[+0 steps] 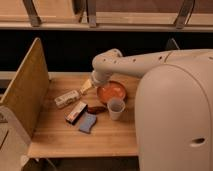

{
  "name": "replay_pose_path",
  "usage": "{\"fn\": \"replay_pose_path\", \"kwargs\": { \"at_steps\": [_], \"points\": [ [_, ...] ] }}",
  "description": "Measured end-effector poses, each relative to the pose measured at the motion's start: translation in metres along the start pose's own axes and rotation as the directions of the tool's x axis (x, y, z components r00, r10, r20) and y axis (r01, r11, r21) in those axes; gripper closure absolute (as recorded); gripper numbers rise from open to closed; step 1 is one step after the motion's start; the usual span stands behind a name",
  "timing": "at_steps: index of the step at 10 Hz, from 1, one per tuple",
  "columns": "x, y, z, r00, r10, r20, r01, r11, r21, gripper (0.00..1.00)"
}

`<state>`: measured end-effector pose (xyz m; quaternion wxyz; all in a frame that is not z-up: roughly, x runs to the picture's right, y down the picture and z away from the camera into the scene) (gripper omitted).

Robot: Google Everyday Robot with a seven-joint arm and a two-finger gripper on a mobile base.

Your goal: Place the eraser on the white sponge

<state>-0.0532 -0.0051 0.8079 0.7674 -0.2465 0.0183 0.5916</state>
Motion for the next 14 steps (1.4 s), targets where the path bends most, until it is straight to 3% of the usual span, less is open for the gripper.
{"fn": "replay_pose_path", "kwargs": {
  "at_steps": [4, 5, 6, 8, 10, 14],
  "points": [
    [0.0, 0.0, 0.0, 1.0, 0.001, 0.002, -0.001, 1.0, 0.0, 0.2],
    [-0.003, 0.001, -0.002, 0.999, 0.029, 0.016, -0.029, 1.0, -0.011, 0.2],
    [-0.007, 0.007, -0.003, 0.995, 0.09, 0.041, -0.088, 0.995, -0.042, 0.2],
    [-0.001, 0.022, 0.002, 0.977, 0.208, 0.052, -0.202, 0.974, -0.098, 0.2],
    [0.019, 0.033, 0.008, 0.964, 0.264, 0.024, -0.26, 0.96, -0.104, 0.2],
    [0.022, 0.036, 0.009, 0.963, 0.269, 0.016, -0.266, 0.958, -0.106, 0.2]
  ]
}}
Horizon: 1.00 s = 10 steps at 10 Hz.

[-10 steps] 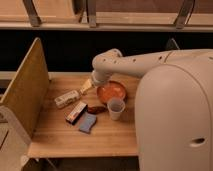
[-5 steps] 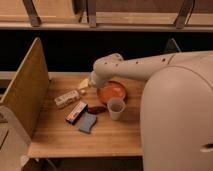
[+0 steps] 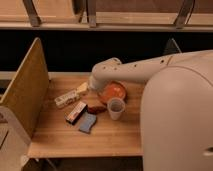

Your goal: Place the eraser on the white sponge

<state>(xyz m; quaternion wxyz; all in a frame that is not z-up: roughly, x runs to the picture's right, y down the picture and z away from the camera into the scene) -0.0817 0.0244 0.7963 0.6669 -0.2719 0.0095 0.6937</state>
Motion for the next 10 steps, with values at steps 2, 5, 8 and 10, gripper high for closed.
{"fn": "replay_pose_path", "kwargs": {
  "at_steps": [2, 5, 8, 10],
  "points": [
    [0.017, 0.031, 0.015, 0.994, -0.089, -0.063, 0.088, 0.996, -0.014, 0.2],
    [0.046, 0.085, 0.038, 0.956, -0.246, -0.159, 0.241, 0.969, -0.054, 0.2],
    [0.064, 0.095, 0.067, 0.924, -0.286, -0.254, 0.28, 0.958, -0.061, 0.2],
    [0.063, 0.073, 0.094, 0.926, -0.216, -0.309, 0.214, 0.976, -0.04, 0.2]
  ]
}}
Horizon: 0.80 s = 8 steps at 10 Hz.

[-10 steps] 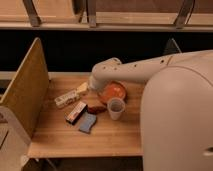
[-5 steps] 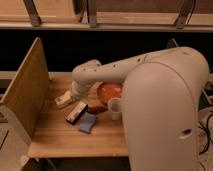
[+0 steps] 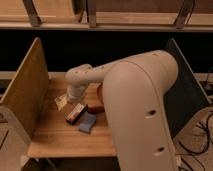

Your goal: Place the eraser on the white sponge

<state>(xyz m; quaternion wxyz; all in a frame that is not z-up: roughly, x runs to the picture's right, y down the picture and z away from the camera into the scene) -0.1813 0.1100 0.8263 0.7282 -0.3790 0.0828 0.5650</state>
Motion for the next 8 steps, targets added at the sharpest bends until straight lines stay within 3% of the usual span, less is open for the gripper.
{"fn": "replay_pose_path", "kwargs": {
  "at_steps": [5, 8],
  "points": [
    [-0.001, -0.007, 0.005, 1.0, 0.021, -0.011, -0.021, 1.0, 0.006, 0.2],
    [0.02, 0.003, 0.021, 0.997, 0.007, -0.075, -0.004, 0.999, 0.037, 0.2]
  ]
}}
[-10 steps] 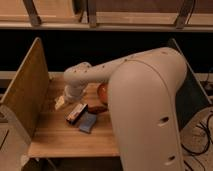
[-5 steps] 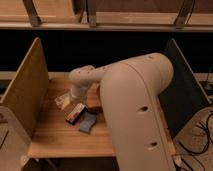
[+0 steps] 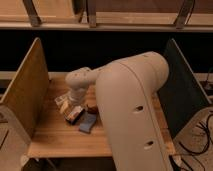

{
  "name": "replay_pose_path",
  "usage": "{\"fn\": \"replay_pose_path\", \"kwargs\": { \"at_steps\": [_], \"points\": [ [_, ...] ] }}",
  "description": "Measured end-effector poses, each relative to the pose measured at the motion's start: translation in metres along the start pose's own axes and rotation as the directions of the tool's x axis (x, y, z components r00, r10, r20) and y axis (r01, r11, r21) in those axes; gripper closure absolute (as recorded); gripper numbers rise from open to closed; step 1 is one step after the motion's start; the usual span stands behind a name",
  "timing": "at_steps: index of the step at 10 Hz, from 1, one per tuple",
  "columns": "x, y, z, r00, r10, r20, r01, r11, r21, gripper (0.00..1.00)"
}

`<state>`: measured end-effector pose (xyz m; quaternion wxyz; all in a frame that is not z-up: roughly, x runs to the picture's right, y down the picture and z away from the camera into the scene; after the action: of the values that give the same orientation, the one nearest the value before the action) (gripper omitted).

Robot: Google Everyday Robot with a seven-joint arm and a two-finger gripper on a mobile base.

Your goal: Place the eraser on the white sponge

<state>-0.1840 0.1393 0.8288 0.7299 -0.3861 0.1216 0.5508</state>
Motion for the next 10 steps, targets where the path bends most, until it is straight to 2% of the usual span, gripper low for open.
{"fn": "replay_pose_path", "kwargs": {
  "at_steps": [3, 8, 10],
  "points": [
    [0.004, 0.006, 0.019, 0.999, 0.008, -0.046, -0.008, 1.0, -0.001, 0.2],
    [-0.015, 0.027, 0.048, 0.994, -0.034, -0.102, 0.035, 0.999, 0.002, 0.2],
    [-0.019, 0.026, 0.055, 0.993, -0.022, -0.116, 0.021, 1.0, -0.01, 0.2]
  ]
}}
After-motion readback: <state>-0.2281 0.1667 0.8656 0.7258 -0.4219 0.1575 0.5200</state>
